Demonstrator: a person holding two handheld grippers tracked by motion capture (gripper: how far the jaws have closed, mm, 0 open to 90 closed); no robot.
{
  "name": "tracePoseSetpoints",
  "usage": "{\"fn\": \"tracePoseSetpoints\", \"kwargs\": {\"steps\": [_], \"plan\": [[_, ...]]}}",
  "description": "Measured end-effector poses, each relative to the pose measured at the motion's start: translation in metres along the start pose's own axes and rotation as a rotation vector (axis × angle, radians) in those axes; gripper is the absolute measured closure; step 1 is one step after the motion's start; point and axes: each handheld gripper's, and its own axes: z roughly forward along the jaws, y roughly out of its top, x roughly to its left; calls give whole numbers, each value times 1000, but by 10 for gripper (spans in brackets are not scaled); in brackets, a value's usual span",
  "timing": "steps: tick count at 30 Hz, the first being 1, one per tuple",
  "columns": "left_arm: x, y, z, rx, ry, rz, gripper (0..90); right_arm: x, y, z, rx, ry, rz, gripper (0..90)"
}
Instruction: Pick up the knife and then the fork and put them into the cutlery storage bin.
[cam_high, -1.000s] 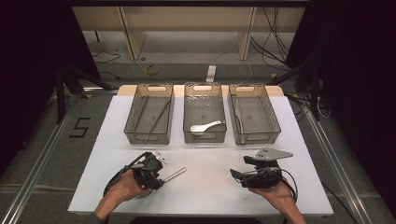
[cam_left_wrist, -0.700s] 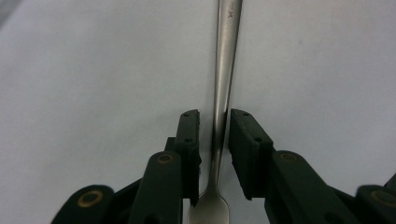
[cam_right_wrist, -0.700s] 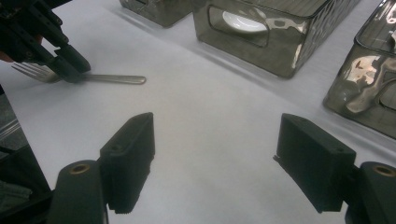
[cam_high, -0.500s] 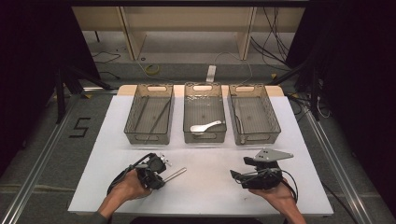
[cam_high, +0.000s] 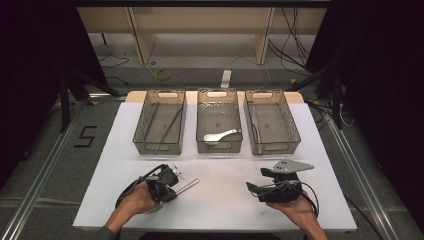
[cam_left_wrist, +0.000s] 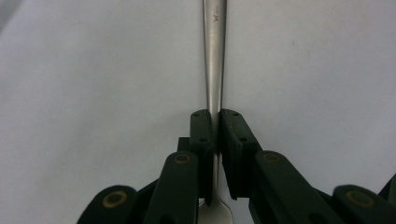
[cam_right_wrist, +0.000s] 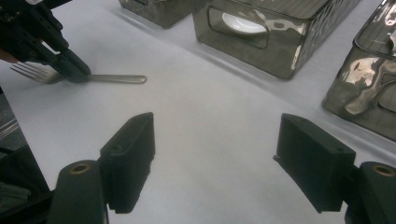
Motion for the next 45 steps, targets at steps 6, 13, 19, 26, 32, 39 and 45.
{"fn": "tracePoseSetpoints", "kwargs": {"steps": [6,13,19,26,32,39,45], "plan": [[1,-1,-1,-4,-8,7,832,-1,0,0,-3,1,1,289],[1,0,-8,-35,-28,9,833,-1,0,-1,-5,2,2,290],[-1,1,-15,-57,-64,12,832,3,1,1,-10,20,-6,289],[-13,9,-18,-68,-115,57,832,19,5,8,-6,57,-67,288],[-21,15,-19,-67,-149,73,832,36,8,14,-1,79,-145,288],[-31,30,-16,-60,-203,102,832,50,8,23,26,98,-215,289],[-38,41,-15,-52,-226,134,831,58,7,30,53,105,-262,289]]}}
